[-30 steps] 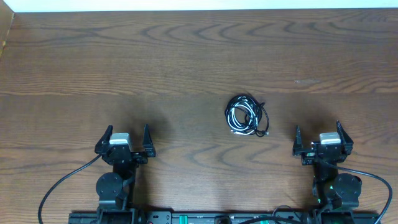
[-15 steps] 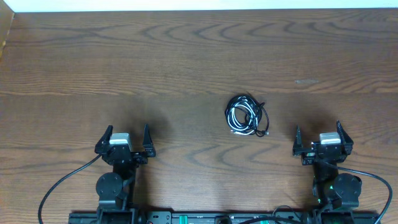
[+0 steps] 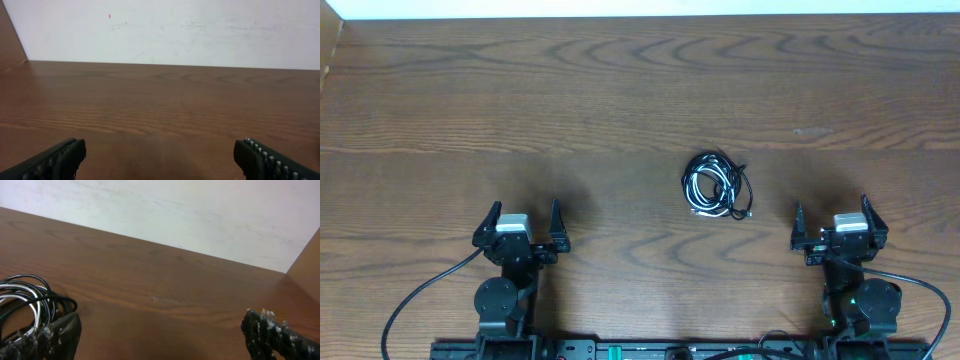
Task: Untangle cables
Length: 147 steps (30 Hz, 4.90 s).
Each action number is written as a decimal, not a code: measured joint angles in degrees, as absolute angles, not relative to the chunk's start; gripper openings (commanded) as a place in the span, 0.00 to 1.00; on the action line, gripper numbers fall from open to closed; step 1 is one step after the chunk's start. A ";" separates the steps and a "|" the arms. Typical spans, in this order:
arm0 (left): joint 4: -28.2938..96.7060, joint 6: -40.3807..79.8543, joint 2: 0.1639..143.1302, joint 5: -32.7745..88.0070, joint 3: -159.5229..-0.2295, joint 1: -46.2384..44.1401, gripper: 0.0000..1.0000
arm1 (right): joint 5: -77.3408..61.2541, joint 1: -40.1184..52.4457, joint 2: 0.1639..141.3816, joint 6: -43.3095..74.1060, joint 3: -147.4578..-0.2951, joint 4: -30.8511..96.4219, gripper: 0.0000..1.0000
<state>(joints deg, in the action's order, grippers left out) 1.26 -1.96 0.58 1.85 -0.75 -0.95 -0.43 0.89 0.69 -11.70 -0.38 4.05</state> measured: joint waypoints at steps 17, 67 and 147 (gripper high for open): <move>1.28 -1.52 0.58 1.85 -0.75 -0.95 1.00 | -1.10 0.89 0.69 -11.70 -0.38 3.70 0.99; 39.46 11.88 50.17 12.25 -45.84 -0.95 1.00 | -12.19 0.89 53.89 0.89 -42.85 30.37 0.99; 1.04 27.88 79.20 30.76 -54.52 -34.72 0.08 | -28.10 9.85 66.94 1.34 -43.05 19.99 0.67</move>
